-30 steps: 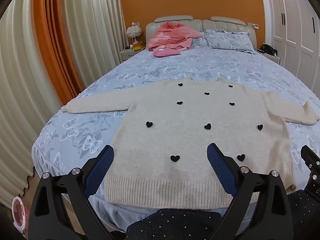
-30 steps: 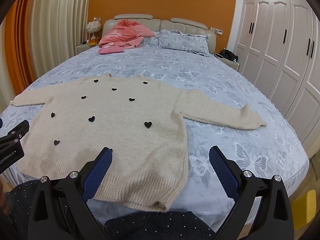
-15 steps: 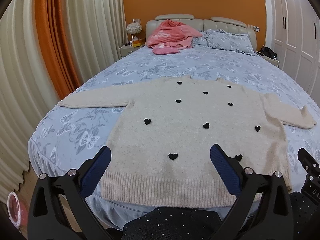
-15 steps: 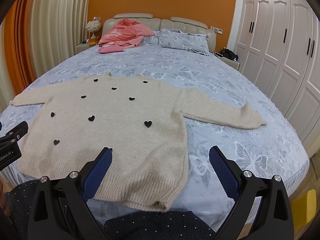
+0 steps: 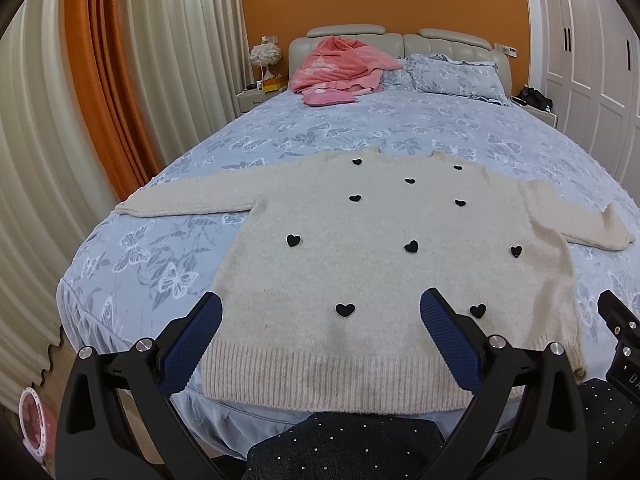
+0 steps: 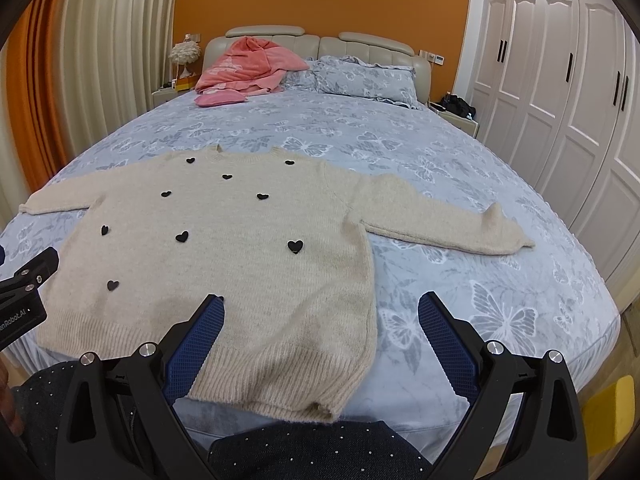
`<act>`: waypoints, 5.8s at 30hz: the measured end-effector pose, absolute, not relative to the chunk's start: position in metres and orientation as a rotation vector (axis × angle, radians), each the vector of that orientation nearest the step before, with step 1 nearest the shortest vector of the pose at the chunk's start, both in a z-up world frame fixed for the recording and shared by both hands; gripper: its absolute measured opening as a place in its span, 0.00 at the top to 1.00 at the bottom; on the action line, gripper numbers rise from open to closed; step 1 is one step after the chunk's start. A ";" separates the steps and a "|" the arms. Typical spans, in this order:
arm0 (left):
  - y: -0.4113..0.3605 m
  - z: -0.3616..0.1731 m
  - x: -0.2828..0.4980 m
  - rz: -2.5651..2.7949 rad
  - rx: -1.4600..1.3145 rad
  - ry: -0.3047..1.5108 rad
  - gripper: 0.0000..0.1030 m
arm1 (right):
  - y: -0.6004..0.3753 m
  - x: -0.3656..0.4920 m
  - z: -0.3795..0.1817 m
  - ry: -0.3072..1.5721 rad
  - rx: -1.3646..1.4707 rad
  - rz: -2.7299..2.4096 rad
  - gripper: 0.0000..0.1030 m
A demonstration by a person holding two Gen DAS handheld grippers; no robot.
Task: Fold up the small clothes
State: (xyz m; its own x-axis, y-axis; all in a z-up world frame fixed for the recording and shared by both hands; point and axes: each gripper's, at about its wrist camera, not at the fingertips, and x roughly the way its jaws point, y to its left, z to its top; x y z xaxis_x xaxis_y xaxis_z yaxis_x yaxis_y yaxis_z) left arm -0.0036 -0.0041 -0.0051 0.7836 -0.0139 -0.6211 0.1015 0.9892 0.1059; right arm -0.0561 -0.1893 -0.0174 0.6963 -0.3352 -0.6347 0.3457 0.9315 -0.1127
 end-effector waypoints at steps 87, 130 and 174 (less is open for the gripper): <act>-0.010 -0.024 0.075 -0.224 -0.092 0.853 0.06 | -0.571 -0.012 -0.082 0.815 0.746 -0.694 0.07; 0.074 -0.032 0.190 -0.239 -0.313 0.899 0.05 | -0.245 0.146 -0.006 0.779 0.170 -0.053 0.33; 0.407 -0.124 0.347 0.601 -0.988 0.748 0.10 | -0.233 0.012 -0.071 1.071 0.201 -0.109 0.38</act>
